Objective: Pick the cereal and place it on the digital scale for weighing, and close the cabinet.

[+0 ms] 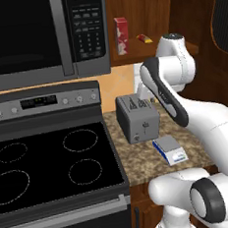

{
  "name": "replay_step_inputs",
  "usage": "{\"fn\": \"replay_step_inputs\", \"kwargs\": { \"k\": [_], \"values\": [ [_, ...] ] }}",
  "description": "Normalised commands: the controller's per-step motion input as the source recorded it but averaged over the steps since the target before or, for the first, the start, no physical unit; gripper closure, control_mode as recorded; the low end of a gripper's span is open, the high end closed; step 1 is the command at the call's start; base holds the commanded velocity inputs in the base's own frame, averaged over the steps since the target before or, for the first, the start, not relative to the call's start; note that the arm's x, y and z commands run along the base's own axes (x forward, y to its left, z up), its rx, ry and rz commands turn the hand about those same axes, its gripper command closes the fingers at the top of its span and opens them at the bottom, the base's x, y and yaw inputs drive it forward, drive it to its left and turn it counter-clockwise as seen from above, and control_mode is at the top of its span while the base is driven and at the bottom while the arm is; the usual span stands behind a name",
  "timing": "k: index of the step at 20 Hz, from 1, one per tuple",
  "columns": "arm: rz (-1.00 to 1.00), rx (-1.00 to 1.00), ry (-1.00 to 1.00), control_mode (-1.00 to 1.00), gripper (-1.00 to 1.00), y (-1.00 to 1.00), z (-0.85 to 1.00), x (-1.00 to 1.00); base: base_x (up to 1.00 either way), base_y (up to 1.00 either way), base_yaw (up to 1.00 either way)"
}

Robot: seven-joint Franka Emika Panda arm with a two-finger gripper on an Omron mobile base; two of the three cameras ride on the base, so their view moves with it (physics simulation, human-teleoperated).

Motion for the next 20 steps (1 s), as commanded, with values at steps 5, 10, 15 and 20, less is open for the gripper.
{"fn": "replay_step_inputs", "kwargs": {
  "k": [5,10,15,20],
  "values": [
    [0.00,0.00,-0.07,-1.00,-1.00,0.04,0.00,-0.37,0.00,0.00,0.00],
    [-0.01,0.00,-0.20,-1.00,-1.00,0.06,0.30,-0.52,0.00,0.00,0.00],
    [-0.03,0.00,-0.21,-1.00,-1.00,0.05,0.55,-0.44,0.00,0.00,0.00],
    [0.00,0.00,-0.19,-1.00,-1.00,0.11,0.84,-0.30,0.00,0.00,0.00]
  ]
}}
